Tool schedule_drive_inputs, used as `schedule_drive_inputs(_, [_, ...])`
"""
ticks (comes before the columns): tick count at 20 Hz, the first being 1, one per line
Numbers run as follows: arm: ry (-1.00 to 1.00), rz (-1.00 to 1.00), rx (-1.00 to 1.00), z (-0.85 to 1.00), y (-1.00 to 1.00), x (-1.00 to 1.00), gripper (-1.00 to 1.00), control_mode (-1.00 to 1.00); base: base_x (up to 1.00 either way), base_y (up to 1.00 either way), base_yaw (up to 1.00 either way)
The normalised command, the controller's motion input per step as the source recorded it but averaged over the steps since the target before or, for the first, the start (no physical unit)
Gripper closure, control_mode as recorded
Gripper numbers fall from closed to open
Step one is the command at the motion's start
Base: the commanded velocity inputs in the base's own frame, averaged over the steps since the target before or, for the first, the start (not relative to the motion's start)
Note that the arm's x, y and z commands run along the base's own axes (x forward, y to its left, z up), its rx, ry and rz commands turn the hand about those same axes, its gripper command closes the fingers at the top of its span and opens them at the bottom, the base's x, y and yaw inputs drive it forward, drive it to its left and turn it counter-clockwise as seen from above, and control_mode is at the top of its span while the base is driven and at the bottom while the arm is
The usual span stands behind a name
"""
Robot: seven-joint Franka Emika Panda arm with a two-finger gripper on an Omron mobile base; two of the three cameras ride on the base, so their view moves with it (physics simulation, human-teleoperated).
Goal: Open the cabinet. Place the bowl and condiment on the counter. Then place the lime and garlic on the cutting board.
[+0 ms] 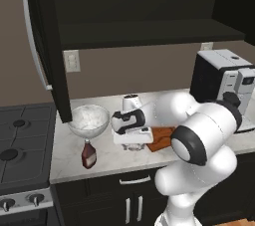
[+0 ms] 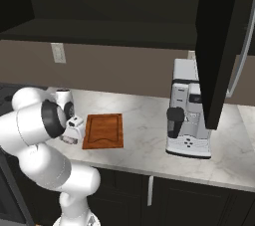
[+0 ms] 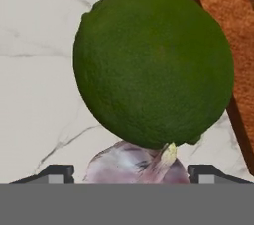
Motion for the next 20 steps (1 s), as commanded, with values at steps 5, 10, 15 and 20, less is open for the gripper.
schedule_drive_inputs(5, [0.0, -0.04, 0.0, -0.1, -0.03, 0.0, 1.0, -1.0, 0.0, 0.0, 0.0])
schedule_drive_inputs(10, [0.0, -0.05, 0.0, -0.03, -0.02, -0.01, 1.0, -1.0, 0.0, 0.0, 0.0])
schedule_drive_inputs(15, [-0.02, -0.03, 0.0, 0.47, 0.0, -0.27, 1.0, -1.0, 0.0, 0.0, 0.0])
schedule_drive_inputs(20, [0.0, -0.05, 0.0, 0.95, 0.0, -0.22, 1.0, -1.0, 0.0, 0.0, 0.0])
